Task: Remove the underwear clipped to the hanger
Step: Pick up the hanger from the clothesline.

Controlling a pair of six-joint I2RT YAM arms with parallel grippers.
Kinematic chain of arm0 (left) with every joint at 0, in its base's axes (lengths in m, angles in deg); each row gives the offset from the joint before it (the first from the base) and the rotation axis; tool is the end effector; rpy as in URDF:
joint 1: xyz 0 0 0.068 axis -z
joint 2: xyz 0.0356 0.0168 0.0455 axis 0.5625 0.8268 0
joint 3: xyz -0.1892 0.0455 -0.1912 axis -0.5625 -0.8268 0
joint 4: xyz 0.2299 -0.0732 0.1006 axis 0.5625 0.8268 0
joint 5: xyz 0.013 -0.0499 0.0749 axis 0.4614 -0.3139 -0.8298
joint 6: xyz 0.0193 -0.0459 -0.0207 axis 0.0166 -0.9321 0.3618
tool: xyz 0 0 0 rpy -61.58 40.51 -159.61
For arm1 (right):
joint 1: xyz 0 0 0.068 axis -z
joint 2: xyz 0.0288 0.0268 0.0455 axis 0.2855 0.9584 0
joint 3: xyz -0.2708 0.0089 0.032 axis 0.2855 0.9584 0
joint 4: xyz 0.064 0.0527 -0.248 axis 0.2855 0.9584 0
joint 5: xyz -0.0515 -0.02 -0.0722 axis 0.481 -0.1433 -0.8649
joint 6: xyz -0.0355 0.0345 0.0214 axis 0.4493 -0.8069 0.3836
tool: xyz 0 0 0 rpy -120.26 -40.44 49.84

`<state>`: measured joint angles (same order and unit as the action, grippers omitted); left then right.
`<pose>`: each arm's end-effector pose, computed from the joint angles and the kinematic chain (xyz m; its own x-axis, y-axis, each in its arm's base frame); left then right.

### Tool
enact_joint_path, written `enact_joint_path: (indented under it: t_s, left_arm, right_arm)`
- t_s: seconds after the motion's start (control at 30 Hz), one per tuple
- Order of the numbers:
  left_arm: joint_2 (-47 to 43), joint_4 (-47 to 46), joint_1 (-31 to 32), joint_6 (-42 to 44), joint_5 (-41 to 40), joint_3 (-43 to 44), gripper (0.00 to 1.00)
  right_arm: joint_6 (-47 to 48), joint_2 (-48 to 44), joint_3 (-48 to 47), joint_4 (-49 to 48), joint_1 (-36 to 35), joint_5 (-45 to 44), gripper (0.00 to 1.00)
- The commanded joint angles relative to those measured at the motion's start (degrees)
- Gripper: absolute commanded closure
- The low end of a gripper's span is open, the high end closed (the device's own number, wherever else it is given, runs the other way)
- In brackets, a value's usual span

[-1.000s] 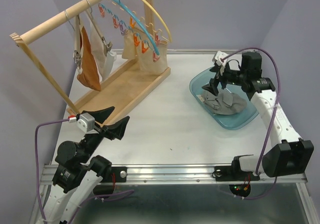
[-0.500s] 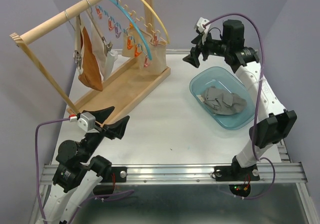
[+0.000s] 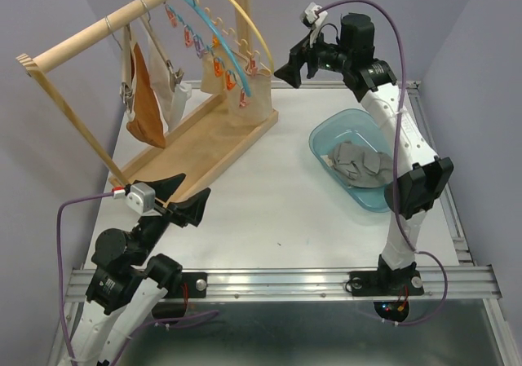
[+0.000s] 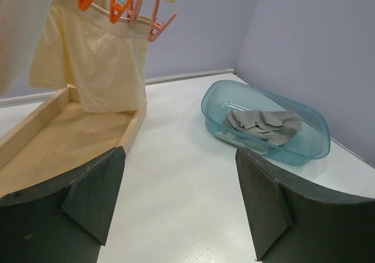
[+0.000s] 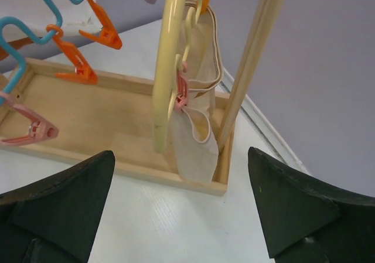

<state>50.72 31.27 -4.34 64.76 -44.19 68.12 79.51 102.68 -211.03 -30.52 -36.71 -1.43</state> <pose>0.0418 -0.0279 0.3360 0.2128 -0.2857 -0.9344 0.6091 0.7865 -0.1018 0.3955 0.1686 0.4648 0.0246 -0.1864 -0.9822 -0.8635 0.4911 -0.1149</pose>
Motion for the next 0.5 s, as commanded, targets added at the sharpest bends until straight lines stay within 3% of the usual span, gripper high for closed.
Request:
enact_joint_path:
  t_s: [0.0,0.17,0.47]
  left_arm:
    - [1.13,-2.35,-0.01,-0.25,-0.47,-0.61,0.12]
    - [1.48,-2.43,-0.01,-0.16,-0.47,-0.53,0.12]
    - [1.05,-2.52,-0.01,0.01,-0.20,-0.61,0.12]
  right_arm:
    - [-7.00,2.58,-6.74,-6.83,-1.32,-0.68,0.00]
    - [-8.77,6.45,-12.20,-7.71,-2.99,-2.26,0.03]
    - [-12.37,10.94,-17.74,-10.97,-5.46,-6.13,0.17]
